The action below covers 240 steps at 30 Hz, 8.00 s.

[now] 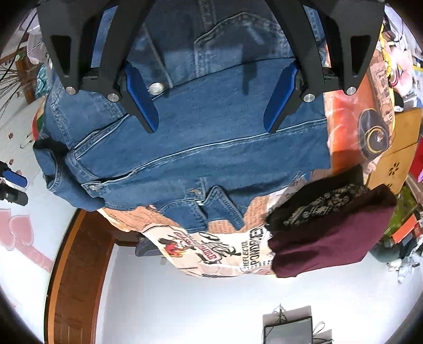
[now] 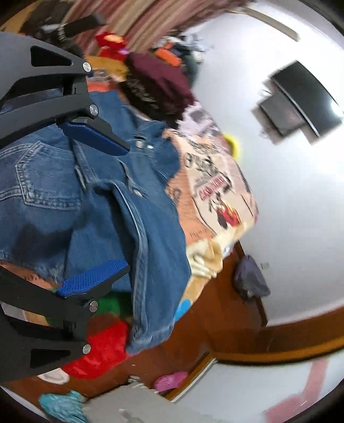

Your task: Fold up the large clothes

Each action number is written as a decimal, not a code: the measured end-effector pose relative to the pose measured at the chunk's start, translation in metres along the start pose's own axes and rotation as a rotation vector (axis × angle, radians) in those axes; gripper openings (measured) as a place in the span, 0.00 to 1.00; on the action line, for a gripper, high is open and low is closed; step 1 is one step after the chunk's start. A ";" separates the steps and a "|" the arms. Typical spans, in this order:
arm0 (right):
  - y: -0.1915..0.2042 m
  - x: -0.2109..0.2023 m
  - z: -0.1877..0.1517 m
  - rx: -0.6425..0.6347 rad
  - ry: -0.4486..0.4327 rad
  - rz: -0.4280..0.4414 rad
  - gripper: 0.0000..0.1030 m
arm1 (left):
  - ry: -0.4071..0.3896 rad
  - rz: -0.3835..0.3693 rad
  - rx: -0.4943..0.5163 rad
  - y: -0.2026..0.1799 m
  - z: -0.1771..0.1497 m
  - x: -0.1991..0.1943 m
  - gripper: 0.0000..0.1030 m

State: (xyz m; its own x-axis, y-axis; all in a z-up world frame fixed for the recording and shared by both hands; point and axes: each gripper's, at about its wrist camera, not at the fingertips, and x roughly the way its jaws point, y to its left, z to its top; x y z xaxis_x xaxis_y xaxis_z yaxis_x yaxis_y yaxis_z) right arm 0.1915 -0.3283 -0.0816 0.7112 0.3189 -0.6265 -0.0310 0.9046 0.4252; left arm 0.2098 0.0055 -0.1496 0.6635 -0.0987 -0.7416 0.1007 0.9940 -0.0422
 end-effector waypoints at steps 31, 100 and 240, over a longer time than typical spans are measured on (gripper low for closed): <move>-0.090 0.049 0.028 0.306 -0.101 -0.017 0.12 | 0.107 0.020 -0.051 -0.013 0.013 0.066 0.80; -0.017 0.058 -0.009 -0.221 0.181 -0.174 0.73 | 0.145 -0.082 0.085 -0.009 0.042 0.069 0.06; -0.009 0.081 -0.078 -0.311 0.321 -0.058 0.59 | 0.351 -0.136 -0.546 0.167 -0.149 0.019 0.72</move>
State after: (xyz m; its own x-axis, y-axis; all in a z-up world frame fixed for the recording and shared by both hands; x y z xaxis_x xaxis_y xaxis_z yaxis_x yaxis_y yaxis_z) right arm 0.1947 -0.2880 -0.1872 0.4654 0.2927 -0.8353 -0.2424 0.9498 0.1978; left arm 0.1290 0.1768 -0.2702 0.3810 -0.2960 -0.8759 -0.2847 0.8638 -0.4157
